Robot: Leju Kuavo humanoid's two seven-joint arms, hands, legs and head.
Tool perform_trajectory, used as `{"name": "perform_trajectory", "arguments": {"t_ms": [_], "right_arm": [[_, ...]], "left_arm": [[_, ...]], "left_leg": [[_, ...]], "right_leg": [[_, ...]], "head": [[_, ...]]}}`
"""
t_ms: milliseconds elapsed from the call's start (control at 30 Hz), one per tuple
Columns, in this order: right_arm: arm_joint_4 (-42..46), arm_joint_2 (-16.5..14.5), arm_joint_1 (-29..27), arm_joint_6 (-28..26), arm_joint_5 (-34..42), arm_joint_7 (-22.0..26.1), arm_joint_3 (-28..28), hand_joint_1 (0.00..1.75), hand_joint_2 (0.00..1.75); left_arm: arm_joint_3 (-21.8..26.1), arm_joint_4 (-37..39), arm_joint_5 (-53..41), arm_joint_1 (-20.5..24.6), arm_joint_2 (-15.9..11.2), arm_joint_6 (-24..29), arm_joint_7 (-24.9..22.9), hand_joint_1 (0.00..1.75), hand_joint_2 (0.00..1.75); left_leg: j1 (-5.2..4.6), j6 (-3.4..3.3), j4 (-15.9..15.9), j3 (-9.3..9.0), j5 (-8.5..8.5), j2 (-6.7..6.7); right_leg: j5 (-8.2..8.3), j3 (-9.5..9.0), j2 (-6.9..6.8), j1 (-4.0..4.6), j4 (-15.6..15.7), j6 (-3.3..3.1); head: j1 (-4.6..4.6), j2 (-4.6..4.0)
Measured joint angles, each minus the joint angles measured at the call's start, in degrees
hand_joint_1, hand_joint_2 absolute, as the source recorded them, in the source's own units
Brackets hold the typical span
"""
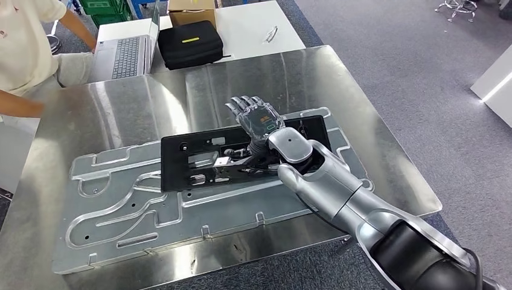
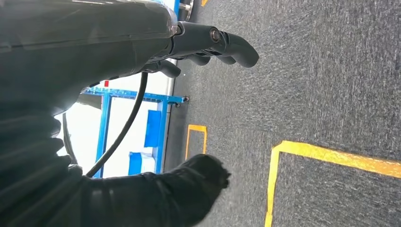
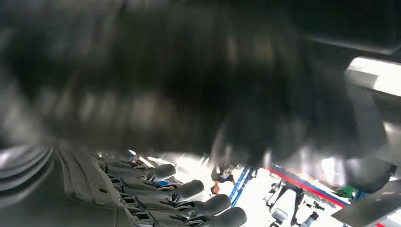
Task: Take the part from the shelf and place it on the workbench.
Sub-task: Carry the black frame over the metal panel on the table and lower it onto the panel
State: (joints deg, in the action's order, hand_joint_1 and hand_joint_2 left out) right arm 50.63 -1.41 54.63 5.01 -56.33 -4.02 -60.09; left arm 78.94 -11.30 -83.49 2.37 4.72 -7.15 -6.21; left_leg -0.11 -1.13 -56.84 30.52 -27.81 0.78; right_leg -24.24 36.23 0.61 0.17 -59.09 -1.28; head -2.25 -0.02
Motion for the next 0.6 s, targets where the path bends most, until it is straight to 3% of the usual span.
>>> {"name": "perform_trajectory", "arguments": {"t_ms": [200, 300, 367, 433, 533, 567, 600], "right_arm": [[0.2, -0.3, -0.1, -0.4, 0.6, 0.5, -0.2, 0.0, 0.0], [2.3, -0.5, -0.6, -0.8, 2.2, 1.6, -0.3, 0.0, 0.0], [5.5, -0.5, -1.1, -1.0, 3.4, 2.0, -0.3, 0.0, 0.0], [9.2, -0.5, -1.6, -1.1, 4.2, 1.8, -0.4, 0.0, 0.0], [13.7, -0.4, -2.7, -1.5, 4.4, 1.3, -0.9, 0.0, 0.0], [15.1, -0.3, -3.3, -2.0, 4.4, 1.2, -1.1, 0.0, 0.0], [16.7, -0.1, -3.9, -2.7, 4.2, 1.1, -1.3, 0.0, 0.0]], "left_arm": [[0.0, 0.0, 0.0, 0.0, 0.0, -0.1, 0.0, 0.0, 0.0], [0.2, 0.0, 0.1, 0.0, 0.0, -0.1, -0.1, 0.0, 0.0], [0.3, 0.0, 0.3, 0.0, 0.1, -0.1, -0.2, 0.0, 0.0], [0.4, 0.0, 0.5, 0.0, 0.3, -0.1, -0.3, 0.0, 0.0], [0.8, 0.0, 0.3, 0.0, 0.5, 0.2, -0.3, 0.0, 0.0], [0.9, 0.0, 0.1, 0.0, 0.5, 0.5, -0.4, 0.0, 0.0], [0.9, 0.0, -0.1, 0.0, 0.6, 0.8, -0.5, 0.0, 0.0]], "left_leg": [[-0.1, 0.0, -0.1, -0.05, 0.0, 0.01], [-0.48, -0.62, -0.4, 0.04, 0.12, 0.02], [-0.13, -1.18, 0.7, -0.41, 1.01, -0.15], [0.3, -1.47, 2.0, -0.88, 1.81, -0.52], [0.3, -1.53, 1.8, -0.58, 1.93, -0.78], [0.36, -1.46, 1.5, -0.39, 1.86, -0.76], [0.45, -1.33, 1.1, -0.16, 1.73, -0.7]], "right_leg": [[0.01, -0.09, -0.03, -0.25, 0.0, 0.02], [0.42, -0.21, 0.01, -0.54, 0.4, 0.74], [0.25, -0.18, 0.05, -0.48, 0.4, 1.32], [-2.14, 1.07, 0.0, -0.41, -2.6, 1.66], [-6.95, 5.29, -0.19, -0.9, -13.0, 2.28], [-7.14, 5.84, -0.25, -1.12, -14.5, 2.52], [-6.31, 5.35, -0.32, -1.35, -13.9, 2.73]], "head": [[0.0, 0.0], [-0.02, 0.0], [0.02, 0.0], [0.09, 0.0], [0.11, 0.0], [0.11, 0.0], [0.12, 0.0]]}}
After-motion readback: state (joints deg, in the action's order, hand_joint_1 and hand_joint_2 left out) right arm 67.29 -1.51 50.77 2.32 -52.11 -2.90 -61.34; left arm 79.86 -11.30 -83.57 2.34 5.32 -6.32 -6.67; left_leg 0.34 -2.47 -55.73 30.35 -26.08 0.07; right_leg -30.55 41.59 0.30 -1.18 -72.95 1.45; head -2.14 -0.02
